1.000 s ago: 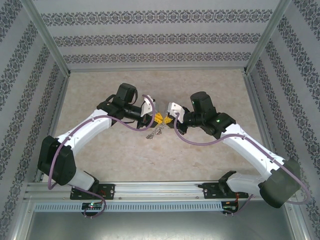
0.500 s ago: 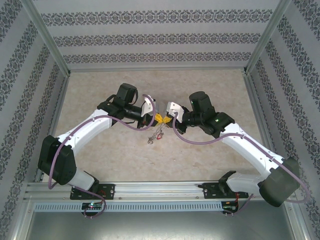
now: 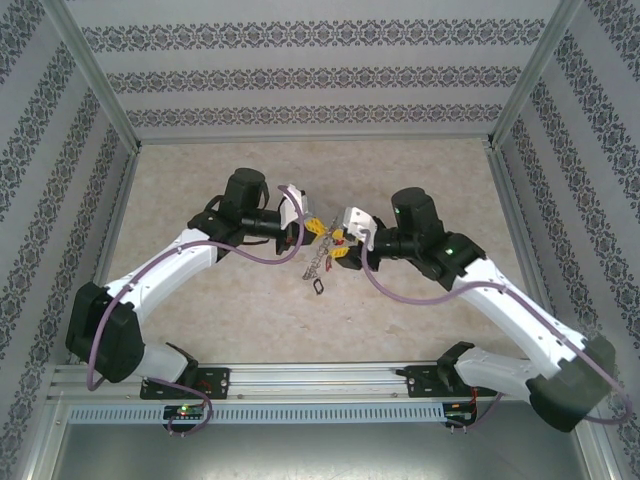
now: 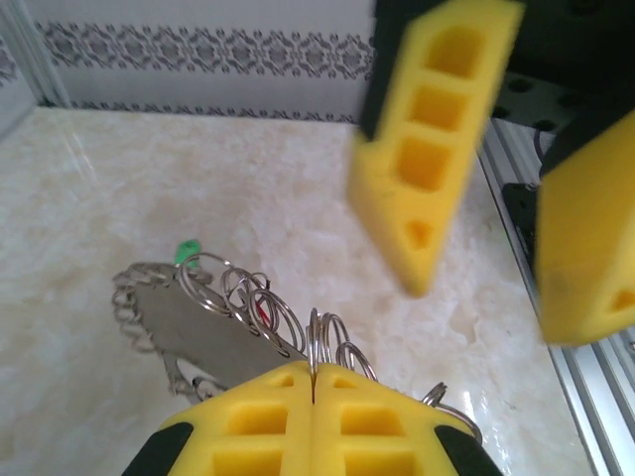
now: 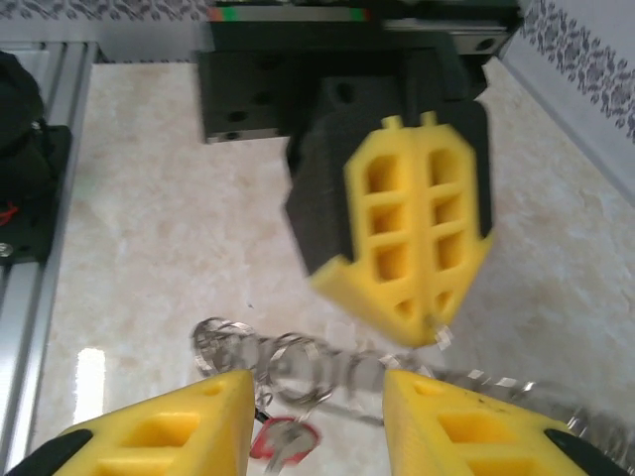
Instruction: Put the keys on the keyring
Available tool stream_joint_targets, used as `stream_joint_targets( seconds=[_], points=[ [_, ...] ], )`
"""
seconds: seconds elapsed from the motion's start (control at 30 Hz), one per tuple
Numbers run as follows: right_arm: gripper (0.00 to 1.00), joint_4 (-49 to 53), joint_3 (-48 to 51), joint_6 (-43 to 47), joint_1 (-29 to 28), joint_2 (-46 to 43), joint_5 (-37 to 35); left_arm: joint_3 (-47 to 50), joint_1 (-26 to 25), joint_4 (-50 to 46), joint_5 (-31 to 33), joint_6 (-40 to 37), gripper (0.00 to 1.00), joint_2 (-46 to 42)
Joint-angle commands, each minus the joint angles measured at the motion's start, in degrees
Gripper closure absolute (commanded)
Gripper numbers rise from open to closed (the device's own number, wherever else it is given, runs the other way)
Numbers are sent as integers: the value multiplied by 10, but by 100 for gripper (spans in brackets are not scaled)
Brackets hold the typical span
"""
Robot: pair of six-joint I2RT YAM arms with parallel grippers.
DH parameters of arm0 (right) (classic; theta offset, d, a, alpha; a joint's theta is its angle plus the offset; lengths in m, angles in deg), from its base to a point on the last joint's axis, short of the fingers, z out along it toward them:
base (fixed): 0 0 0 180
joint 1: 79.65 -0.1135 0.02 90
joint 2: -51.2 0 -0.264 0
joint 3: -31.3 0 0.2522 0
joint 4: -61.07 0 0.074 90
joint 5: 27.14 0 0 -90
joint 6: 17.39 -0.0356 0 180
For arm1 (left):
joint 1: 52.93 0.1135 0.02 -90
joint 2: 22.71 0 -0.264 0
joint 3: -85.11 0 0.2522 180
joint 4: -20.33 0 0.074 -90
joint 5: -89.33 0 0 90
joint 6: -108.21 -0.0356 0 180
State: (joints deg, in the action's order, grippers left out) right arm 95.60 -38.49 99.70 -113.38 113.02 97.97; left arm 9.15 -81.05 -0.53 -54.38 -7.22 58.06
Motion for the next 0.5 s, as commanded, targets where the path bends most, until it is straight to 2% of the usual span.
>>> stream_joint_targets(
  seconds=[0.0,0.17,0.47],
  points=[
    [61,9,22,-15,18,-40,25,0,-2,62,-12,15,100,-20],
    [61,-6,44,-25,31,-76,2,1,-3,62,-30,12,100,-22],
    [62,-33,66,-30,33,-100,-28,37,-13,98,-17,-19,100,-58]
  ],
)
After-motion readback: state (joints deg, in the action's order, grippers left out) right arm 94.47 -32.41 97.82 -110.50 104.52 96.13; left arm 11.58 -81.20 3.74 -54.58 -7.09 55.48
